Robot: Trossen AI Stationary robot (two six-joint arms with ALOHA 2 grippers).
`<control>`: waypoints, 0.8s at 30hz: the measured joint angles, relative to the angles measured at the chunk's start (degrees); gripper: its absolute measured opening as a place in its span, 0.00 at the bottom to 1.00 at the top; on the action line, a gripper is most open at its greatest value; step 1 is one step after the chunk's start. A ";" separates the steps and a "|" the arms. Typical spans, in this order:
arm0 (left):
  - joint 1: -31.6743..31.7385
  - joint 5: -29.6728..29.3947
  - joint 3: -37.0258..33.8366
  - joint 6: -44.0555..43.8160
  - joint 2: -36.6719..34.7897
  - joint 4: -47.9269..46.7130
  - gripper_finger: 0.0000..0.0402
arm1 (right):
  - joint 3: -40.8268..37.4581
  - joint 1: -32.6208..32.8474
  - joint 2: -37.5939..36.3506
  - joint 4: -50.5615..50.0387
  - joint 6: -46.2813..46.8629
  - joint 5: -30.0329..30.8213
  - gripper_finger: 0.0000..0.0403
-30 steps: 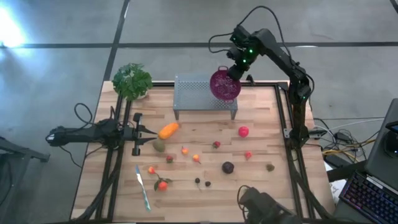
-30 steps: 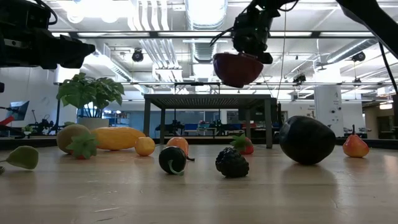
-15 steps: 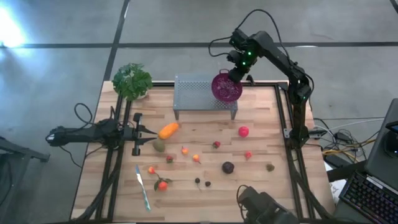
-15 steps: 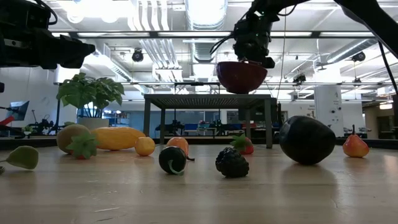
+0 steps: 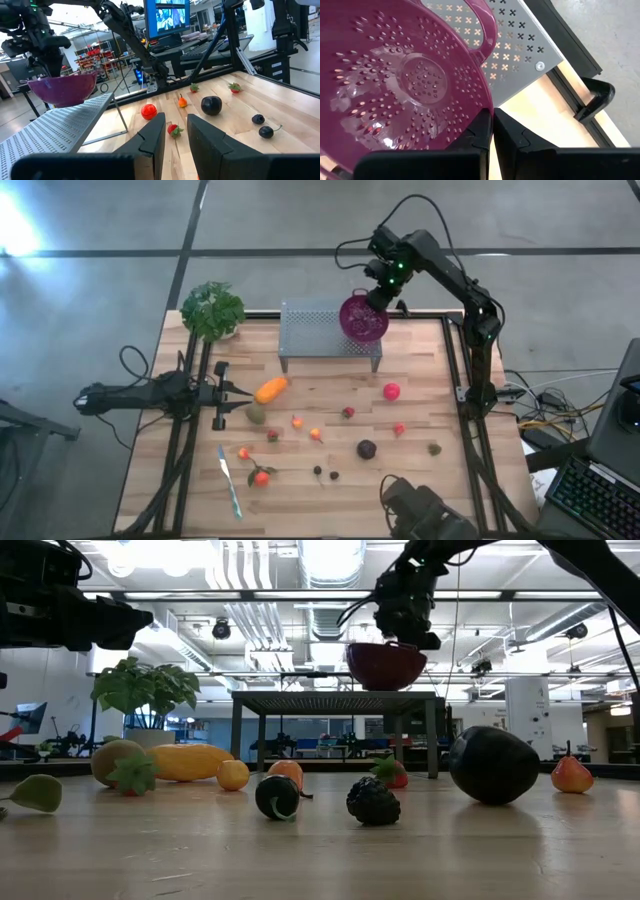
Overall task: Pick & Place Fruit
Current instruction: Put the violet strainer bowl on the shelf
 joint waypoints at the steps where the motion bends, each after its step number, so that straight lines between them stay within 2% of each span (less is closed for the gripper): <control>1: 0.00 0.00 0.00 -0.02 -0.02 0.00 0.22 | -0.02 0.00 0.00 0.05 0.00 0.04 0.02; 24: 0.02 0.01 0.00 -0.02 -0.02 0.00 0.22 | -2.60 0.00 0.09 1.62 0.42 -0.02 0.02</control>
